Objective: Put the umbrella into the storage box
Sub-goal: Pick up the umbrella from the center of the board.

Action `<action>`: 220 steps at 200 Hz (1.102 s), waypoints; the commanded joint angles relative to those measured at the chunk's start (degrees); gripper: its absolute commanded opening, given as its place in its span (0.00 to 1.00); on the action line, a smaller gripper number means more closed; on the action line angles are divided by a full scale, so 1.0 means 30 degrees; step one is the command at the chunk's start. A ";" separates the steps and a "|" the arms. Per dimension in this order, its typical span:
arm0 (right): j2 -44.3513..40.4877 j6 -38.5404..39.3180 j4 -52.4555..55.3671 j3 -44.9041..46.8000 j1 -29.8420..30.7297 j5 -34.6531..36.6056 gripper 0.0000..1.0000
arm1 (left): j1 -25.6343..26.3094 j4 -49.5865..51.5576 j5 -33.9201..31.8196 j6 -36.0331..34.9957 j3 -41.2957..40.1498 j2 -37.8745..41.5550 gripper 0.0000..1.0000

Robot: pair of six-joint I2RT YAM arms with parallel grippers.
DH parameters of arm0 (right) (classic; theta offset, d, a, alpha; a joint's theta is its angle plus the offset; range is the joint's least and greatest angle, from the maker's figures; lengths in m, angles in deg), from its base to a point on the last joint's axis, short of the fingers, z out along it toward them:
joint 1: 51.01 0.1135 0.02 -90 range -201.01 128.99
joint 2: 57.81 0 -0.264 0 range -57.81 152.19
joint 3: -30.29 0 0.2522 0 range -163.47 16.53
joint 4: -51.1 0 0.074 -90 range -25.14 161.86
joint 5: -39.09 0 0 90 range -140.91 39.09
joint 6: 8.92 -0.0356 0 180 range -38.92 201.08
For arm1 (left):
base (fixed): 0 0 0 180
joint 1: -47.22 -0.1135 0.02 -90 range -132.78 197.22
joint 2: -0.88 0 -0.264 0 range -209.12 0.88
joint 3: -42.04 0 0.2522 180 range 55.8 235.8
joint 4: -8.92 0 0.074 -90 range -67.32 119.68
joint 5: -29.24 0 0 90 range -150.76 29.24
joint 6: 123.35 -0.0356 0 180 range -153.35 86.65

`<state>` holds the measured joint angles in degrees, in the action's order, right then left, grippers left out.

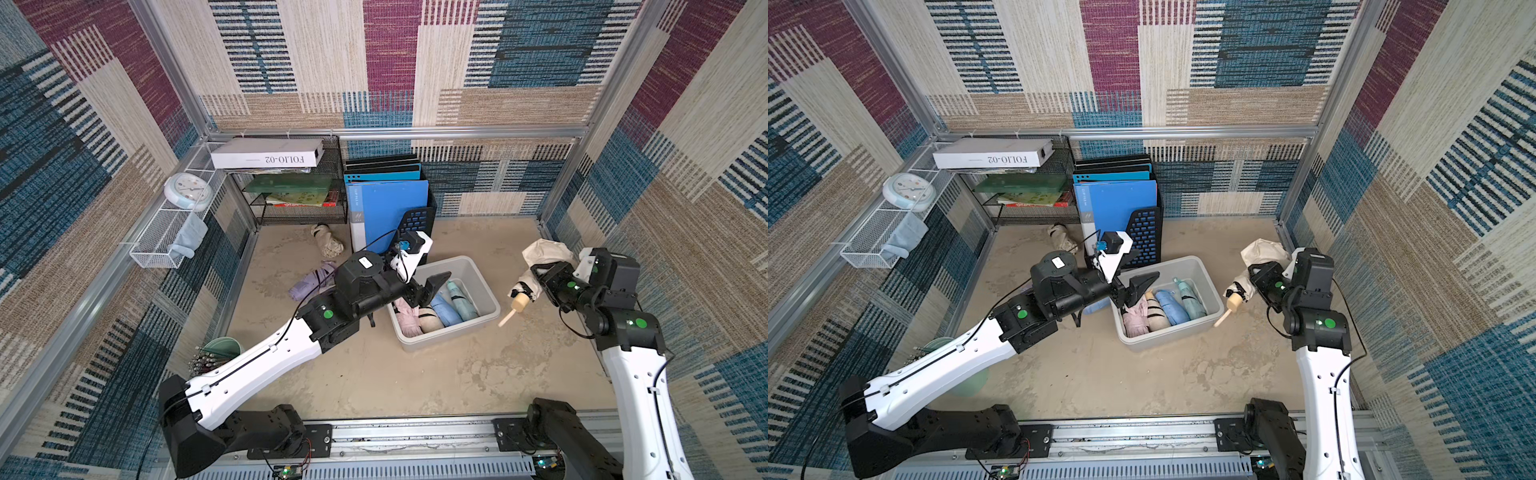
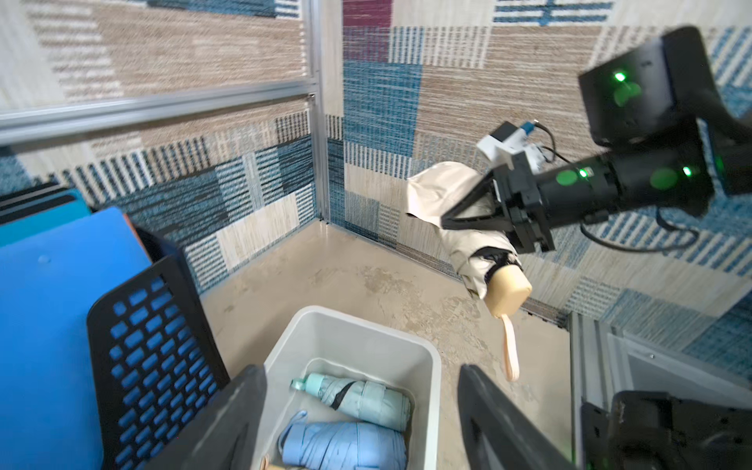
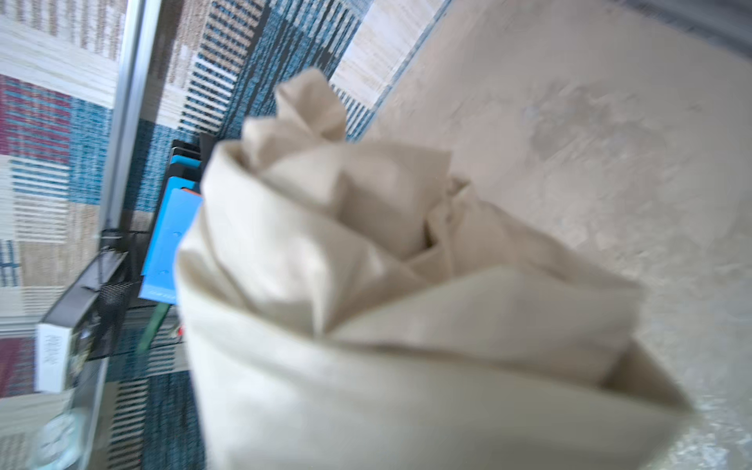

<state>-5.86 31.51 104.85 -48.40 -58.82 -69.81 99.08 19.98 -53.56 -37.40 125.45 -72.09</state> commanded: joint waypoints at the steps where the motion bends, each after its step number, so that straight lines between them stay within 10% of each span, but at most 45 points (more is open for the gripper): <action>1: 0.0425 -0.2500 -0.0855 -0.0670 0.0026 -0.3806 0.22 | 0.1045 -0.1988 0.0558 -0.4386 0.0161 -0.0631 0.82; 64: 0.1201 -0.7521 -0.3229 -0.1210 0.0310 -0.8483 0.20 | 0.3345 -0.4712 -0.0908 -0.9331 0.0522 -0.3028 0.90; 153: 0.1059 -1.0944 -0.5706 -0.0174 0.2739 -0.8621 0.20 | 0.3927 -0.6191 -0.2536 -1.1192 0.2396 -0.5764 1.00; 220: 0.0863 -1.2044 -0.6766 0.0526 0.3262 -0.8914 0.19 | 0.3938 -0.5079 -0.2461 -1.1979 0.3611 -0.6831 0.71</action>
<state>-2.96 -3.13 89.40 -46.96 -49.23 -95.10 110.88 4.55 -61.12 -72.46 135.26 -91.96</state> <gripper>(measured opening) 0.391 0.759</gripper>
